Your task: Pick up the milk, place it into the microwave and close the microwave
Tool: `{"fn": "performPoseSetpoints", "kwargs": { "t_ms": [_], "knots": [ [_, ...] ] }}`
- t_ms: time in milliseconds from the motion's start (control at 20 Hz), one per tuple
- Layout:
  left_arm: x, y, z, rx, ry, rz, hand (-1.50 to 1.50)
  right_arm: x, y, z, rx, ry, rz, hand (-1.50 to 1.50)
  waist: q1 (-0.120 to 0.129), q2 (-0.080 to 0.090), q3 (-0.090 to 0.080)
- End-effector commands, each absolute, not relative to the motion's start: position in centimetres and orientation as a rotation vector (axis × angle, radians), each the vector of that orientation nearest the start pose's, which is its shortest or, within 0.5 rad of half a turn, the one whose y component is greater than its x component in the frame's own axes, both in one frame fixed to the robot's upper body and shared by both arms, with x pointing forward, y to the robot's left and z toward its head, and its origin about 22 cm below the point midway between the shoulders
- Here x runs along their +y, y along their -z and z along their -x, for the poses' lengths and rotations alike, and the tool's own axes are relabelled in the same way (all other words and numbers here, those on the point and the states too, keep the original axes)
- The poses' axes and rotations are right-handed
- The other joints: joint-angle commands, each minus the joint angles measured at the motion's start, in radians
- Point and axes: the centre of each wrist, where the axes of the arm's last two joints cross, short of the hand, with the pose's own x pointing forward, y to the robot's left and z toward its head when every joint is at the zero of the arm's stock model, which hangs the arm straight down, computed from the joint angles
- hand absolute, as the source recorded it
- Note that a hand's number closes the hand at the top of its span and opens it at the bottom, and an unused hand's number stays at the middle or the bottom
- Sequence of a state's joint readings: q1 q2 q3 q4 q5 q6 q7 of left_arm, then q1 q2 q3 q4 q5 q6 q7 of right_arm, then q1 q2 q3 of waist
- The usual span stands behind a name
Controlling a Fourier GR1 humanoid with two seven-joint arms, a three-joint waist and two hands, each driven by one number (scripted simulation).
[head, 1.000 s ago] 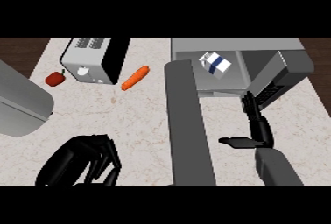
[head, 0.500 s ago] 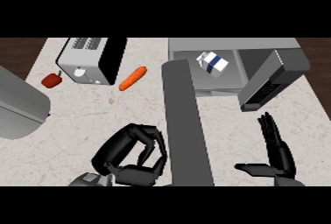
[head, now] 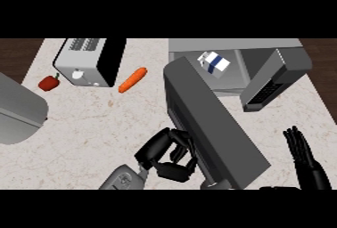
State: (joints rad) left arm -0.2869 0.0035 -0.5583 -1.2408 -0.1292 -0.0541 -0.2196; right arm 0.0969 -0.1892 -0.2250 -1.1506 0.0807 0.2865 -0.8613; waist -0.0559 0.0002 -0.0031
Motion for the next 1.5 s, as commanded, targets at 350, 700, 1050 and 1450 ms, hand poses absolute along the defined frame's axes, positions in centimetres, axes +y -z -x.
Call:
{"fn": "performPoseSetpoints", "kwargs": {
  "t_ms": [350,700,1050,1450],
  "knots": [
    [5.5,5.9,-27.1,-1.757,0.682,0.318,1.5,-35.0,3.1,-17.3,-2.008,-0.183,-0.165,-1.5,-0.044,0.012,-0.003],
    [3.4,5.6,-26.7,-1.68,0.709,0.352,1.5,-34.3,-0.4,-17.5,-2.048,-0.236,-0.216,-1.5,-0.082,0.017,-0.003],
    [2.3,3.9,-27.1,-1.781,0.548,0.368,1.5,-33.5,-2.4,-18.6,-2.054,-0.31,-0.325,-1.5,-0.133,0.033,-0.005],
    [1.6,0.7,-29.7,-1.855,0.305,0.221,1.5,-34.8,-5.2,-19.7,-2.063,-0.407,-0.303,-1.5,-0.163,0.042,-0.004]
  ]
}}
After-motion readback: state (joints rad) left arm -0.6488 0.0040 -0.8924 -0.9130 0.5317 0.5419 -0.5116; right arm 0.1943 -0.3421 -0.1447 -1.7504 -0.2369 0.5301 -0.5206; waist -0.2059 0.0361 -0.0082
